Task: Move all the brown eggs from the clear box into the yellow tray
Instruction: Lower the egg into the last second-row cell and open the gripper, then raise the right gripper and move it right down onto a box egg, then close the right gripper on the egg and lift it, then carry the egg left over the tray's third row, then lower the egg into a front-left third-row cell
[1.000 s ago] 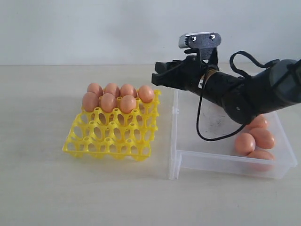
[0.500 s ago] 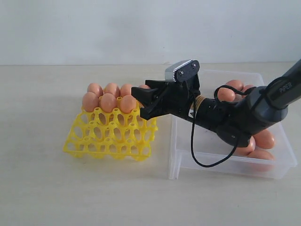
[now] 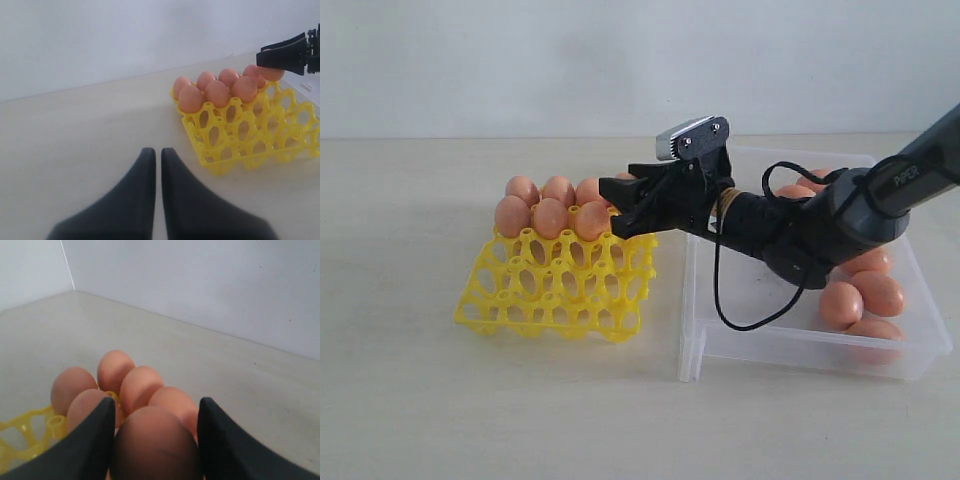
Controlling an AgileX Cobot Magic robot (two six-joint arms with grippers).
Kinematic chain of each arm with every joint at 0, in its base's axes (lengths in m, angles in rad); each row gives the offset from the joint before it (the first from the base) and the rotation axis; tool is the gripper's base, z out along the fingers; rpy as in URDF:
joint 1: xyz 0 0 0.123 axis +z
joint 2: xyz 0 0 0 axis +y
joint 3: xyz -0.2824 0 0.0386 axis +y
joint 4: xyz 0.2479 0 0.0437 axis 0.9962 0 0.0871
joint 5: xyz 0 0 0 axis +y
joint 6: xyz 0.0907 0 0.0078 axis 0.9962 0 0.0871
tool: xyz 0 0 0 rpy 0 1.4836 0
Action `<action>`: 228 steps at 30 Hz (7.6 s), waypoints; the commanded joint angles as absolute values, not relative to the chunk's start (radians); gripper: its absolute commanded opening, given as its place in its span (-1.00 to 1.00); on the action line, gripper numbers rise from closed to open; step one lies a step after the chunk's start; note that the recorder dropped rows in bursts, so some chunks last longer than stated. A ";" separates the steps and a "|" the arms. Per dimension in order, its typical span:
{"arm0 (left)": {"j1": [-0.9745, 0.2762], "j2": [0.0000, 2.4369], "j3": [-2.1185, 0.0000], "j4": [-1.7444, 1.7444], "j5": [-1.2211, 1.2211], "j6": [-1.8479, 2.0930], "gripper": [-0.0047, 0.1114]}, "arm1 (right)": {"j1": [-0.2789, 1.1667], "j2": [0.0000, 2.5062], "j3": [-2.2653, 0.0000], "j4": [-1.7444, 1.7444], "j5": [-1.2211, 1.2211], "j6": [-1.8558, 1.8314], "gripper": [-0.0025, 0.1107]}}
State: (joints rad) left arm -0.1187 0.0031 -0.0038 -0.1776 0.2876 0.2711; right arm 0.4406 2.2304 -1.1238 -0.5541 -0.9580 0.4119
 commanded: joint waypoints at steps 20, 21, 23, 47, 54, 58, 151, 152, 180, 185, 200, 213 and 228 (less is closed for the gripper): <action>-0.125 0.000 0.000 -0.176 0.284 0.271 -0.85 | 0.439 2.327 -1.188 -0.561 -0.951 0.443 -0.94; -0.125 0.000 0.000 -0.176 0.284 0.271 -0.85 | 0.439 2.327 -1.188 -0.565 -0.951 0.443 -0.90; -0.125 0.000 0.000 -0.176 0.284 0.271 -0.85 | 0.439 2.327 -1.188 -0.573 -0.951 0.443 -0.75; -0.125 0.000 0.000 -0.176 0.284 0.271 -0.85 | 0.438 2.211 -1.186 -0.574 -0.953 0.589 -0.03; -0.125 0.000 0.000 -0.176 0.284 0.271 -0.85 | 0.423 1.987 -1.186 -0.799 -0.822 0.729 -0.93; -0.125 0.000 0.000 -0.176 0.284 0.271 -0.85 | 0.419 1.793 -1.186 -0.937 -0.208 0.803 -0.96; -0.125 0.000 0.000 -0.176 0.284 0.271 -0.85 | 0.651 1.821 -0.998 -0.019 -0.508 0.055 -0.96; -0.125 0.000 0.000 -0.176 0.284 0.271 -0.85 | 0.661 1.844 -0.998 -0.075 -0.567 0.103 -0.96; -0.125 0.000 0.000 -0.176 0.284 0.271 -0.85 | 0.717 2.346 -1.459 -0.597 -0.696 0.457 -0.96; -0.125 0.000 0.000 -0.176 0.284 0.271 -0.85 | 0.717 2.373 -1.492 -0.600 -0.677 0.485 -0.96; -0.125 0.000 0.000 -0.176 0.284 0.271 -0.85 | 0.717 2.384 -1.499 -0.595 -0.644 0.481 -0.96; -0.125 0.000 0.000 -0.176 0.284 0.271 -0.85 | 0.717 2.384 -1.499 -0.579 -0.602 0.481 -0.40; -0.125 0.000 0.000 -0.176 0.284 0.271 -0.85 | 0.717 2.358 -1.499 -0.551 -0.574 0.486 -0.03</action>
State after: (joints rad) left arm -0.1187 0.0031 -0.0038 -0.1776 0.2876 0.2711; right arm 0.7179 2.3869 -1.4937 -0.5581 -0.5934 0.4821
